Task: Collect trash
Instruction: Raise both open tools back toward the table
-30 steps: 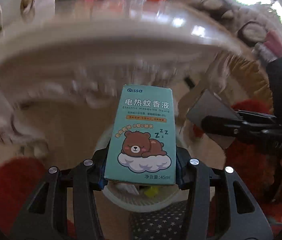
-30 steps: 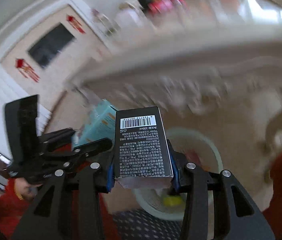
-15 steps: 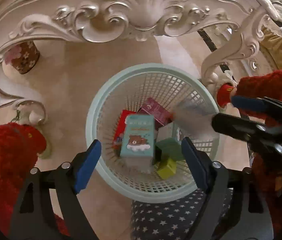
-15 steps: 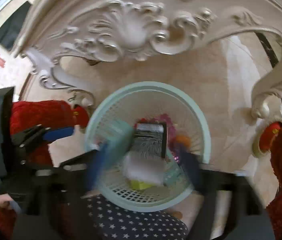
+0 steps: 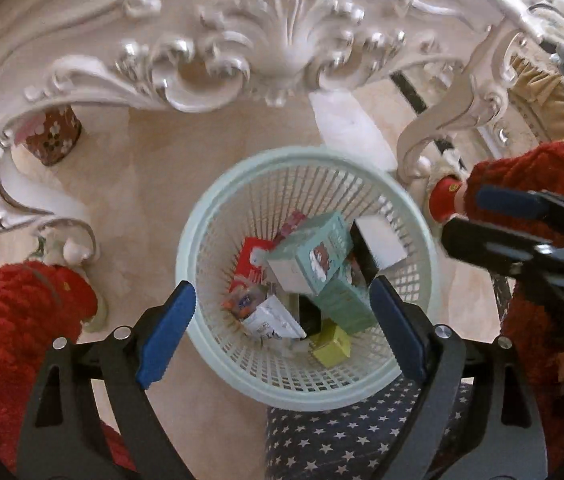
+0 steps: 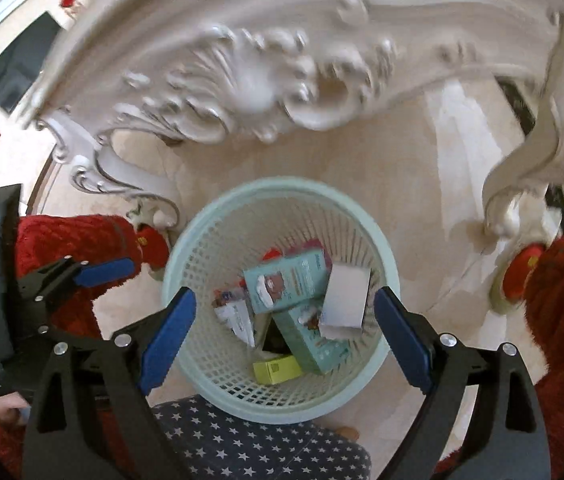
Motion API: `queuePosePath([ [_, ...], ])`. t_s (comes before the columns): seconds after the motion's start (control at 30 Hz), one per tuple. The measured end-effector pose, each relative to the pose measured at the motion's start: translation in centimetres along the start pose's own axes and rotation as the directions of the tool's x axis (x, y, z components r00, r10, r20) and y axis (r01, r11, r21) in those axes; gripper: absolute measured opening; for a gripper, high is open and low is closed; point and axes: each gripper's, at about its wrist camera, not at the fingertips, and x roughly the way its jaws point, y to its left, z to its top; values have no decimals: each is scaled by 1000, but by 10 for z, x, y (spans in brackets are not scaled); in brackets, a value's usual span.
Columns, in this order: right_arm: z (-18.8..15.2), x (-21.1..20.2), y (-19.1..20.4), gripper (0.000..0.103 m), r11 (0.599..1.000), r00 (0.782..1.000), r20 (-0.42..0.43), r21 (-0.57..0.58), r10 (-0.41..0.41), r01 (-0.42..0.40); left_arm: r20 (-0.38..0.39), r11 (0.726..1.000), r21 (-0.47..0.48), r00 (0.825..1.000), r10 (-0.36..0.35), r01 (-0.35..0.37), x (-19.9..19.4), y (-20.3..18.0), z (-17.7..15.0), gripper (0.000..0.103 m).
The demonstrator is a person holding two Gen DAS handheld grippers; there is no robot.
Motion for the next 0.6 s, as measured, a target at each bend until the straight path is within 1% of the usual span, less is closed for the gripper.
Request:
queuePosePath([
  [0.03,4,-16,6,86,1000,999,52,-15,7,-6,29,1000,2,1000,-7,7,-11,1,1,86],
  [0.1,17,-48,18,86,999,987,158,-33,30,-25,81,1000,11,997,-13,13,-32,1,5,86],
  [0.17,35,-78,28,86,999,965,259,-48,30,-19,147,999,29,989,-23,19,-66,5,17,86],
  [0.2,49,-91,33,88,998,950,311,-53,30,-14,184,999,43,983,-22,15,-85,7,27,86],
  [0.23,61,-98,37,94,999,941,337,-54,24,-6,213,998,56,977,-15,3,-99,10,36,86],
  [0.3,102,-111,46,95,998,920,391,-59,14,10,284,994,96,958,30,-60,-131,18,65,86],
  [0.33,116,-113,50,95,998,909,418,-58,11,15,307,991,106,950,46,-82,-142,24,77,86],
  [0.37,135,-115,53,95,998,892,452,-51,-4,30,351,987,115,934,62,-109,-158,34,102,86],
  [0.4,162,-113,57,95,997,876,480,-30,-51,74,372,987,115,926,64,-115,-167,42,120,86],
  [0.43,181,-109,57,95,996,871,487,-18,-69,89,384,987,112,921,65,-116,-173,50,135,86],
  [0.47,205,-102,58,95,996,872,484,0,-78,89,408,987,108,910,67,-121,-181,63,162,86],
  [0.5,222,-95,58,95,996,878,471,17,-80,82,427,986,105,901,71,-128,-185,75,186,86],
  [0.53,247,-84,57,95,998,890,451,41,-64,51,441,986,92,894,86,-140,-187,88,213,86],
  [0.57,269,-72,57,95,997,898,436,63,-64,41,445,986,80,890,97,-147,-187,99,232,86],
  [0.6,289,-58,57,95,996,905,419,82,-77,46,446,988,62,889,101,-144,-185,113,260,86],
])
